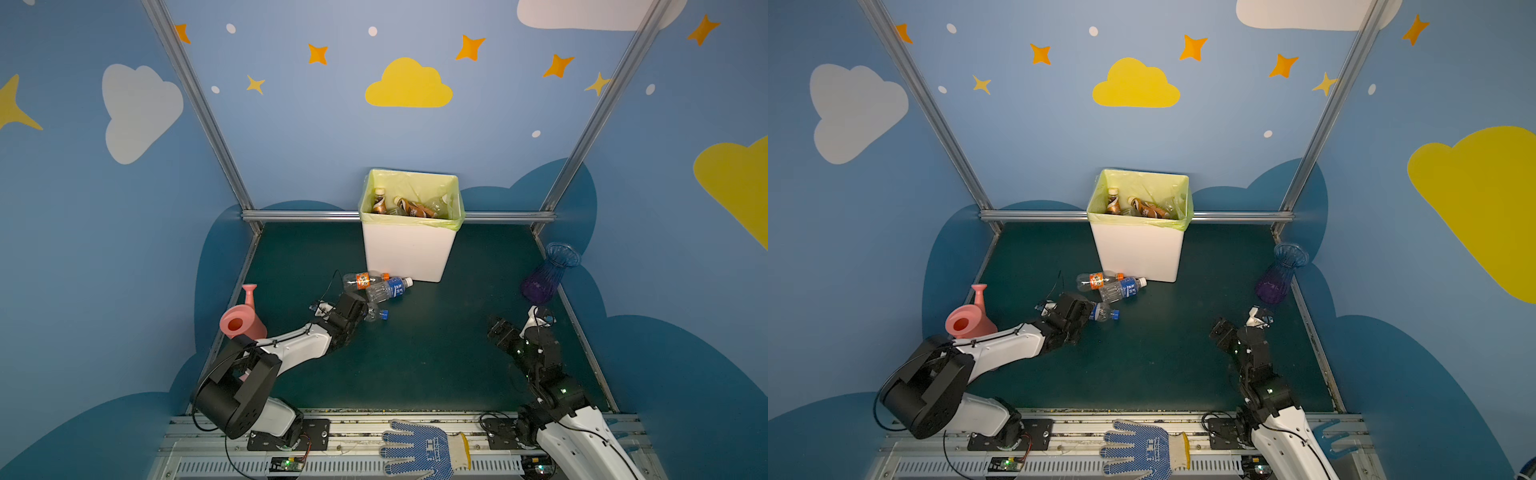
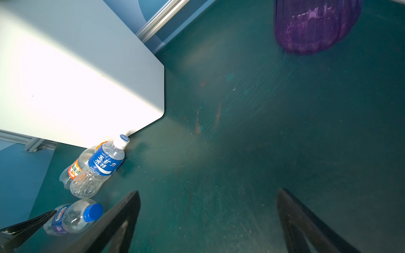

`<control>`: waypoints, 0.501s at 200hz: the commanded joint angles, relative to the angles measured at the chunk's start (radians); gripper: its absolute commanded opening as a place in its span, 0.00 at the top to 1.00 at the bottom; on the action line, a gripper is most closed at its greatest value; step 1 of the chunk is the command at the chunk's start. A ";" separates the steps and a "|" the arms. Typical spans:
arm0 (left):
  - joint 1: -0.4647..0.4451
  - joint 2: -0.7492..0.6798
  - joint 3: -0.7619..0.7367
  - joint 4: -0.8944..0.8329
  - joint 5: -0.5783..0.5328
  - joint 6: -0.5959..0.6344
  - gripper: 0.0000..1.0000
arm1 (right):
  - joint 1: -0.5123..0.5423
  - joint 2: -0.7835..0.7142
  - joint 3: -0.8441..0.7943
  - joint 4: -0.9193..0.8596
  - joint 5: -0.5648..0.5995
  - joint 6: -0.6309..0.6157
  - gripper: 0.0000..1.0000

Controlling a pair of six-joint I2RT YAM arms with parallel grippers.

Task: Throw the plastic bottles in the bin
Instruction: 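Withdraw the right arm while the left gripper lowers onto the clear Pepsi bottle, then close the left gripper on the clear Pepsi bottle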

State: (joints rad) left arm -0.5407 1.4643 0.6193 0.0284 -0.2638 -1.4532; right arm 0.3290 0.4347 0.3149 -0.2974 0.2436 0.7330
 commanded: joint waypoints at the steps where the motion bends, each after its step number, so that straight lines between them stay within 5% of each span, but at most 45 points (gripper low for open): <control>1: 0.000 0.025 0.020 -0.006 -0.026 -0.028 0.03 | -0.011 -0.013 -0.006 -0.012 -0.001 -0.018 0.04; 100: 0.010 0.146 0.042 0.054 0.008 -0.067 0.08 | -0.050 0.041 -0.003 -0.008 -0.029 -0.020 0.04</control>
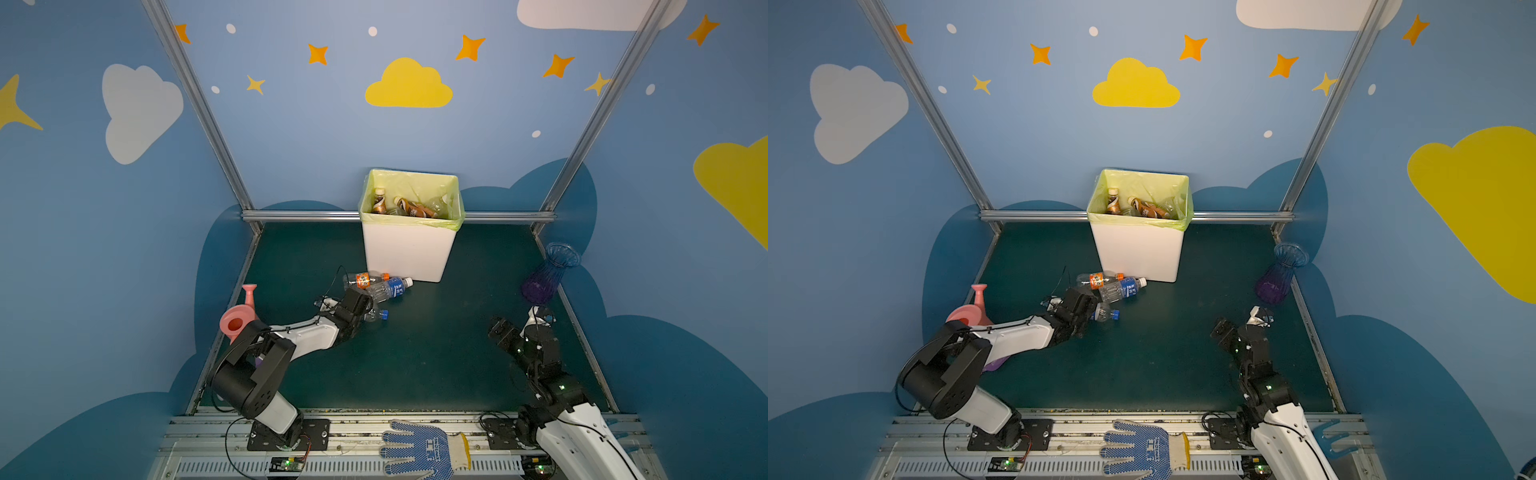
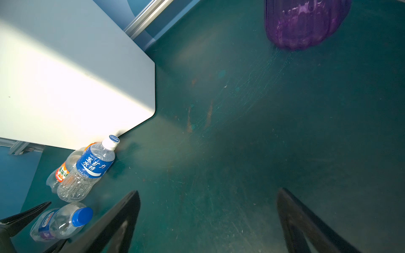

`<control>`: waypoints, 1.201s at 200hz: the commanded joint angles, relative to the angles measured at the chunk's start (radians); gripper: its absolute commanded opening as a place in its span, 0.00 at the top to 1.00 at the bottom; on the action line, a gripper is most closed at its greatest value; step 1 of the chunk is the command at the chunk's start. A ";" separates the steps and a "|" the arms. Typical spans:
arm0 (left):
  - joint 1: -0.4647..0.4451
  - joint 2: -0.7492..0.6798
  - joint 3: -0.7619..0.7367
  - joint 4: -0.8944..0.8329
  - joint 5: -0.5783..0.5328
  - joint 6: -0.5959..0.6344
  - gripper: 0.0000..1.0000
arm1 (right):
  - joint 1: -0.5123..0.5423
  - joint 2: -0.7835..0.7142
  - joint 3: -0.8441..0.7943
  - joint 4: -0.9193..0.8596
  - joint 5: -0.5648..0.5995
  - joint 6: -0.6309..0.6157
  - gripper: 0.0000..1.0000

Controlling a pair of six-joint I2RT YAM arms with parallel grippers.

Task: Throw the plastic bottles in the bin
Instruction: 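Close the left gripper on the clear Pepsi bottle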

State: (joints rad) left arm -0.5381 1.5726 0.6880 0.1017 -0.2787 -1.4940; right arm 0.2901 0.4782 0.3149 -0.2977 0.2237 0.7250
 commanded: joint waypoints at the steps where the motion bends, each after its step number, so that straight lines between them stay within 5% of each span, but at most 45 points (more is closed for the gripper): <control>1: 0.007 0.037 -0.028 -0.018 0.023 -0.026 0.09 | -0.012 -0.002 -0.003 -0.007 -0.009 -0.012 0.04; 64: 0.033 0.029 -0.058 0.008 0.052 -0.044 0.18 | -0.036 -0.001 -0.004 -0.012 -0.027 0.000 0.04; 240: 0.068 0.024 -0.021 -0.067 0.083 0.008 0.11 | -0.074 -0.023 -0.009 -0.032 -0.052 0.006 0.04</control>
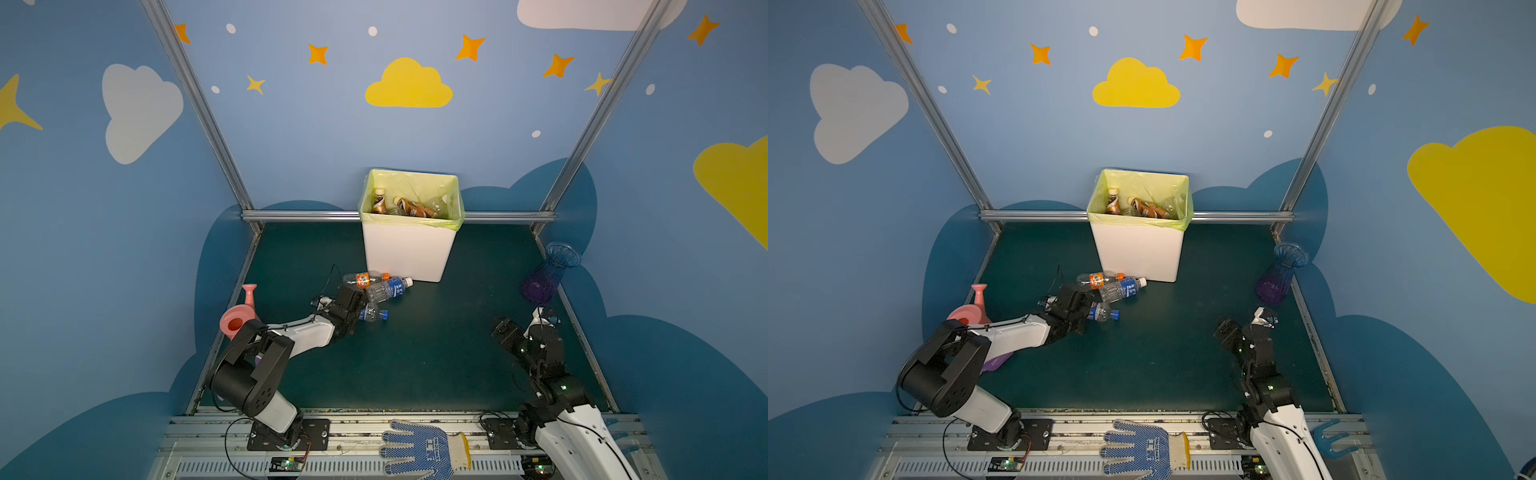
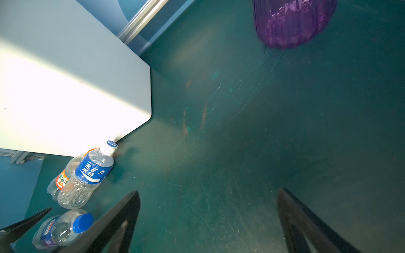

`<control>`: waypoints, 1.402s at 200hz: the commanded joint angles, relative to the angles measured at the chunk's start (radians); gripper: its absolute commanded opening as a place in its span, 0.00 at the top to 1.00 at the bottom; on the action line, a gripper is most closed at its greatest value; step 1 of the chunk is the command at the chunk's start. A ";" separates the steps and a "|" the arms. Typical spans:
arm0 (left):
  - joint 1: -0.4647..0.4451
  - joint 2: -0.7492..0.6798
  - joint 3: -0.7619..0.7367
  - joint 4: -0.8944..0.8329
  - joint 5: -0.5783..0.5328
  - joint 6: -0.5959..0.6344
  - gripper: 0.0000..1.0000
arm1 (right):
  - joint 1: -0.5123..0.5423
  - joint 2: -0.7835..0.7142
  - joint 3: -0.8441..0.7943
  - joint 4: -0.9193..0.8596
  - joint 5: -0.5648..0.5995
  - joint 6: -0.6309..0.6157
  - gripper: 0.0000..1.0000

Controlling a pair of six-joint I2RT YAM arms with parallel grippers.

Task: Throw the plastic bottles in the bin
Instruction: 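Close the left gripper on the clear Pepsi bottle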

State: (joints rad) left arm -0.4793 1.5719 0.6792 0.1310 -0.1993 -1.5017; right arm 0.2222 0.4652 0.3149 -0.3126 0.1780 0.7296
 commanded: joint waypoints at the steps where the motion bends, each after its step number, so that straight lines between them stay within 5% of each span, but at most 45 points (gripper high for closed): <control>1: 0.010 0.024 -0.013 -0.097 0.003 0.016 0.11 | -0.006 -0.010 -0.008 -0.017 -0.005 0.001 0.04; 164: 0.021 -0.025 -0.002 -0.152 0.077 0.080 0.09 | -0.033 -0.019 -0.022 -0.023 -0.030 0.007 0.04; 233: 0.041 0.039 -0.028 -0.032 0.171 0.070 0.38 | -0.046 -0.025 -0.026 -0.030 -0.039 0.012 0.04; 280: 0.050 -0.023 -0.048 -0.011 0.169 0.079 0.42 | -0.056 -0.030 -0.027 -0.036 -0.041 0.011 0.04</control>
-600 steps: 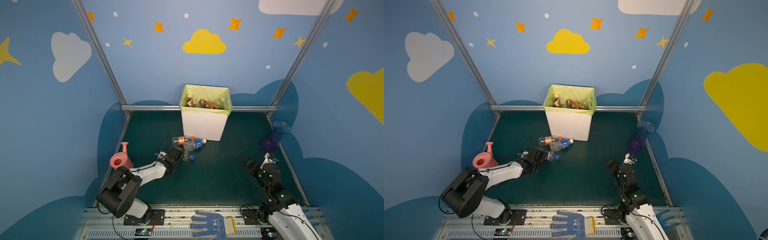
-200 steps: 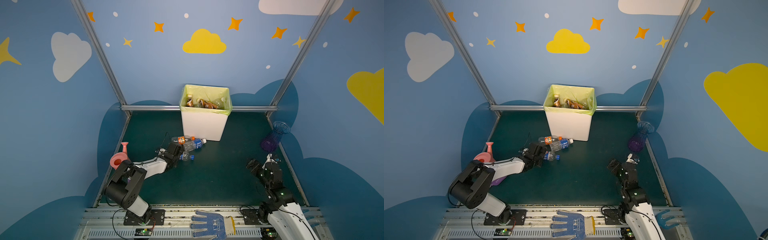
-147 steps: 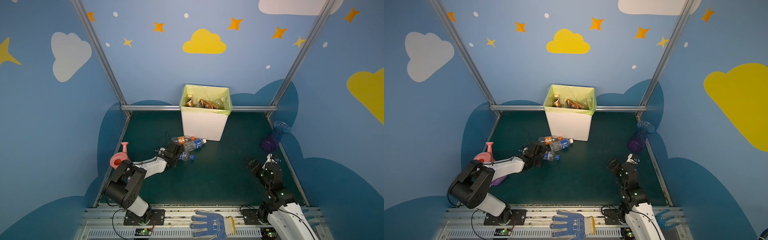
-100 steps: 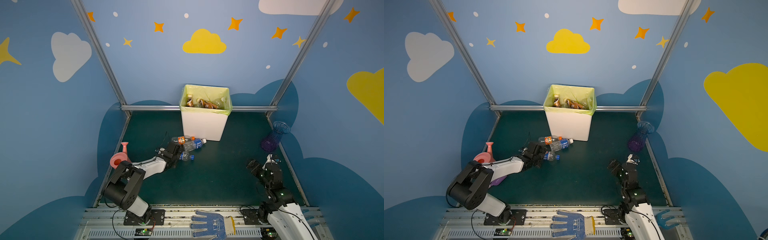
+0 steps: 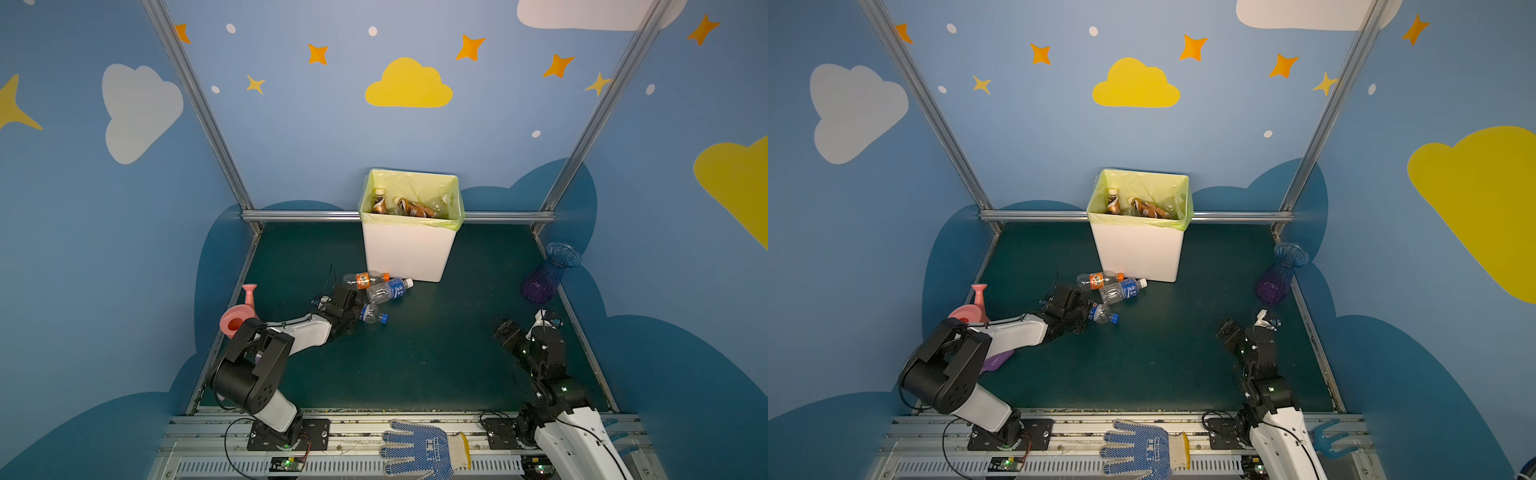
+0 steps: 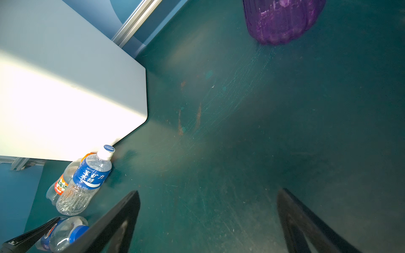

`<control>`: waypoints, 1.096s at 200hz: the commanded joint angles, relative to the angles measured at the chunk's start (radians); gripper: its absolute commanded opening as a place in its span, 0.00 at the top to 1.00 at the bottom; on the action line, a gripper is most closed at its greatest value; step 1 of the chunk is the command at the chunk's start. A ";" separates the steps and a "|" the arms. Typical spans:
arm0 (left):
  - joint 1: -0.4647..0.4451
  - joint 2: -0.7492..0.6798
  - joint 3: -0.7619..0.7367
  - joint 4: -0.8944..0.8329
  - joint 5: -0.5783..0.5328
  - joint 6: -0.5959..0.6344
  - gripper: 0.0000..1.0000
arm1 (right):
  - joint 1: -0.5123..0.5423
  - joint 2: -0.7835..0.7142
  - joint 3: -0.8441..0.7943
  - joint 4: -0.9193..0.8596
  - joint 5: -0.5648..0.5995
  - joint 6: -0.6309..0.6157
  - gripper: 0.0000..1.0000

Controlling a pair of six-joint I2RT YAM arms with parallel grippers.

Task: Throw the plastic bottles in the bin
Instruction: 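Close the left gripper on the clear Pepsi bottle, then lift the Pepsi bottle with the left gripper up over the bin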

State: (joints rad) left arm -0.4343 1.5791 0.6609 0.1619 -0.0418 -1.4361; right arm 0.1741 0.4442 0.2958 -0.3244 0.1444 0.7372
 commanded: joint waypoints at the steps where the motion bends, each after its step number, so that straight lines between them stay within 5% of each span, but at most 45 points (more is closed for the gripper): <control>1: 0.005 -0.032 -0.030 -0.043 0.011 0.014 0.42 | -0.008 -0.009 -0.008 -0.024 -0.009 0.004 0.04; 59: 0.012 -0.311 -0.018 -0.136 -0.095 0.083 0.42 | -0.016 0.012 0.004 0.006 -0.019 -0.004 0.04; 118: 0.106 -0.601 0.143 -0.188 -0.185 0.307 0.43 | -0.021 0.103 0.024 0.084 -0.090 0.016 0.04; 162: 0.261 -0.610 0.487 -0.170 -0.032 0.465 0.42 | -0.019 0.179 -0.001 0.153 -0.203 0.080 0.04; 185: 0.259 -0.605 0.560 0.024 -0.034 0.573 0.42 | -0.018 0.183 -0.020 0.184 -0.222 0.097 0.04; 219: 0.219 -0.417 0.774 0.026 0.051 0.656 0.41 | -0.017 0.124 -0.004 0.140 -0.202 0.085 0.04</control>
State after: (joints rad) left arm -0.1864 1.0245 1.3289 0.1390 -0.0772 -0.8848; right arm 0.1585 0.6109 0.2859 -0.1837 -0.0540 0.8165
